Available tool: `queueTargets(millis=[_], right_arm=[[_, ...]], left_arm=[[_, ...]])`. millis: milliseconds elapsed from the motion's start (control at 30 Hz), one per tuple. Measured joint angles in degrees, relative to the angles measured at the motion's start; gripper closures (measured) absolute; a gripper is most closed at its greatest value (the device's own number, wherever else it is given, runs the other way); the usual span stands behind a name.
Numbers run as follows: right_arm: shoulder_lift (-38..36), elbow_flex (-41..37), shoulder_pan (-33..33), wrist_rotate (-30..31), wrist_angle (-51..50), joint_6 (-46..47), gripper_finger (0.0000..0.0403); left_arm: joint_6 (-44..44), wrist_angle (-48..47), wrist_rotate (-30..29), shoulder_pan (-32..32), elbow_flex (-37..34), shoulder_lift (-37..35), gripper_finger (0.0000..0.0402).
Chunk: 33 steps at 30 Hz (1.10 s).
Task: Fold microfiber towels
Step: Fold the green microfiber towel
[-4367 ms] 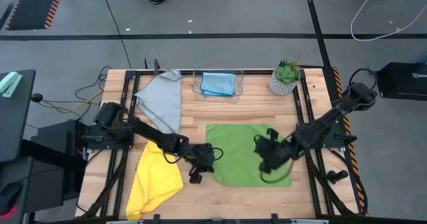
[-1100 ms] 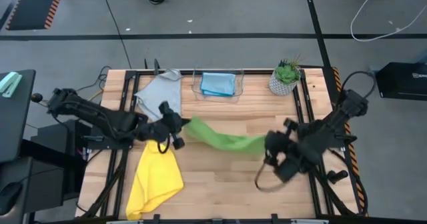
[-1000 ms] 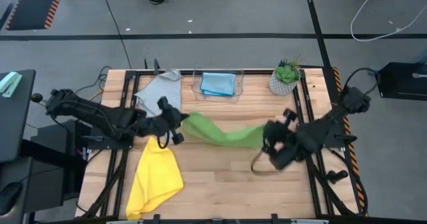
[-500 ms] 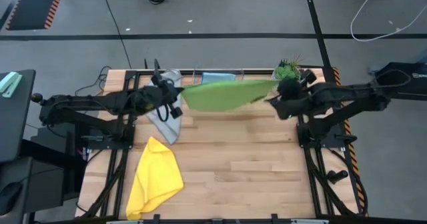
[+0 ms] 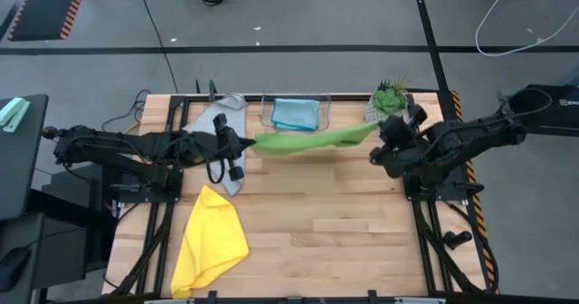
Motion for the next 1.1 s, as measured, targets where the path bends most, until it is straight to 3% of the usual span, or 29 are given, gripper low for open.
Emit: queueTargets(millis=[233, 533, 800, 933, 1100], right_arm=[[0.0, -2.9, 7.5, -6.3, 1.2, 7.7, 0.0396], [0.0, -0.1, 17.1, -7.2, 3.7, 12.1, 0.0395], [0.0, 2.0, 23.7, -18.3, 13.4, 16.7, 0.0393], [-0.3, 1.8, 23.3, -21.3, 9.1, 21.9, 0.0393], [-0.7, 0.0, 18.5, -22.4, 1.0, 26.0, 0.0392]], left_arm=[[-3.4, -0.2, -0.8, -5.9, 0.0, -0.1, 0.0398], [-3.3, -0.1, -6.1, -13.8, 1.6, -0.1, 0.0398], [-6.8, -0.5, -6.1, -21.5, 5.0, -0.1, 0.0398], [-8.2, -5.1, -8.2, -19.1, 3.7, -0.1, 0.0397], [-12.7, -5.0, -8.9, -10.9, -3.7, -0.1, 0.0398]])
